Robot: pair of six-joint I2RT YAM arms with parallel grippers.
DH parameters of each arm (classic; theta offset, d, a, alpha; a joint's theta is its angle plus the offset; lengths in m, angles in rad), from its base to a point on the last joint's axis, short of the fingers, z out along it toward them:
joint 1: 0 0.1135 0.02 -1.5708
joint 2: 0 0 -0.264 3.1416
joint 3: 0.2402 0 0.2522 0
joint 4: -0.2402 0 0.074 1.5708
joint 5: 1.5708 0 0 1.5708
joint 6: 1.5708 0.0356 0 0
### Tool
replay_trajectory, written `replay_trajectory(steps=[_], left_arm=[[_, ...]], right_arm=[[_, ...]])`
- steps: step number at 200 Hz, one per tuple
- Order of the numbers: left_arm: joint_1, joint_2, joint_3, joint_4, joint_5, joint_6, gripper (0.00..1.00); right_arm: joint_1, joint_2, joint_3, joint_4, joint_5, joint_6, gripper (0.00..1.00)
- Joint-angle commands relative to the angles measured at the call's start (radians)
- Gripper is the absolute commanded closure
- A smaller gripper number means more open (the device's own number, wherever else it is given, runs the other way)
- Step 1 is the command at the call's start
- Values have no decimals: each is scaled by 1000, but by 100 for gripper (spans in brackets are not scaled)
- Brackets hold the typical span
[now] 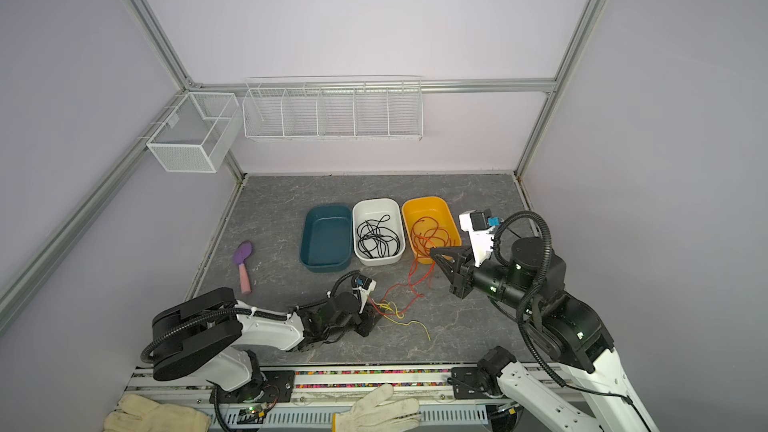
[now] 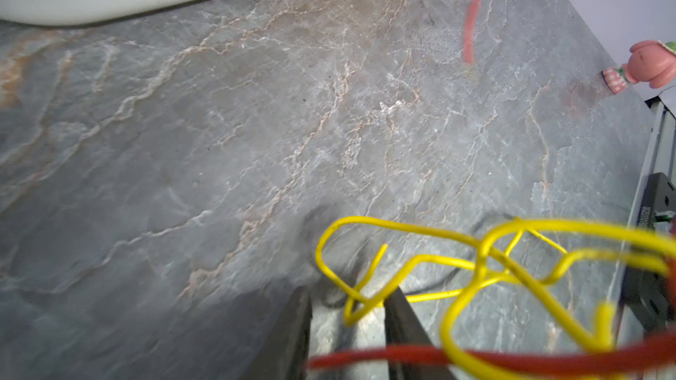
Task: Untangle the cables
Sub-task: 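Pull the red wire up and away from the tangle with the right gripper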
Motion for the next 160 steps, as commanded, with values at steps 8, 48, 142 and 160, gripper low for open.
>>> replay_trajectory(steps=[8,48,142,160], left_arm=[[-5,49,-37,-81,23,-23,65],[-5,66,-36,-68,30,-24,66],[-5,-248,-87,-122,21,24,54],[-5,-415,-89,-206,4,54,50]], right_arm=[[5,5,75,-21,2,-28,94],[5,29,153,-39,-14,-38,94],[6,58,172,-17,-44,-34,94],[5,58,156,-4,-46,-31,94]])
